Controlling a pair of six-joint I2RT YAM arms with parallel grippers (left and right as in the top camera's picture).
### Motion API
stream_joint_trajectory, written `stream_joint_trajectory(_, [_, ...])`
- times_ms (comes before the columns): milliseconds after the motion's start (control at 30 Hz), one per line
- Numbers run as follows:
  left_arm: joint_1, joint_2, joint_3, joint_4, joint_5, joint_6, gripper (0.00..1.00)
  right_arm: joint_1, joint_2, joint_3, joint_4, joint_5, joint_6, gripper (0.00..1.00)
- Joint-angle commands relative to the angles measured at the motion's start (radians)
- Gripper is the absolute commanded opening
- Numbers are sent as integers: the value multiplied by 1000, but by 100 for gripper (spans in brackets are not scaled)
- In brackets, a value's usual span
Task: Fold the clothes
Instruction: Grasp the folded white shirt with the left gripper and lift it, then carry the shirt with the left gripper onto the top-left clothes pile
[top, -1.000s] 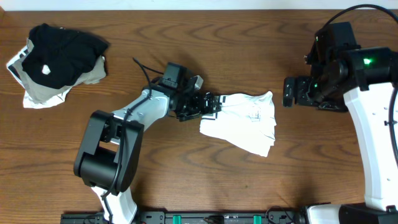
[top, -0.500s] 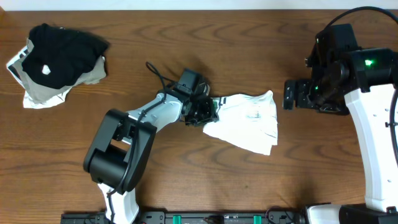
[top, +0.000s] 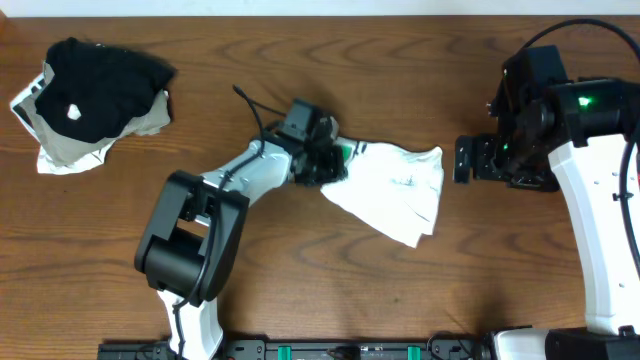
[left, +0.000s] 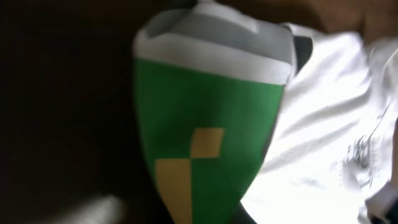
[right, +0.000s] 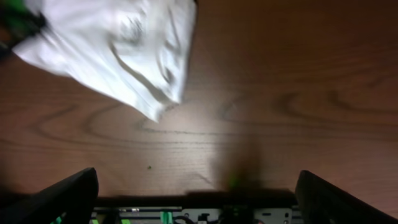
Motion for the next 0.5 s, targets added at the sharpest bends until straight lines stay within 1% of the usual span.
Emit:
stream_joint_trajectory(0, [61, 7, 87, 2, -114, 119, 6, -6, -10, -35, 1, -1, -5, 99])
stream_joint_trajectory(233, [175, 7, 200, 6, -222, 232, 6, -6, -10, -110, 15, -1, -1, 99])
stream_joint_trajectory(367, [249, 7, 229, 56, -266, 282, 5, -6, -10, -145, 19, -1, 0, 99])
stream_joint_trajectory(467, [316, 7, 234, 101, -306, 290, 6, -6, -10, -157, 17, -1, 11, 99])
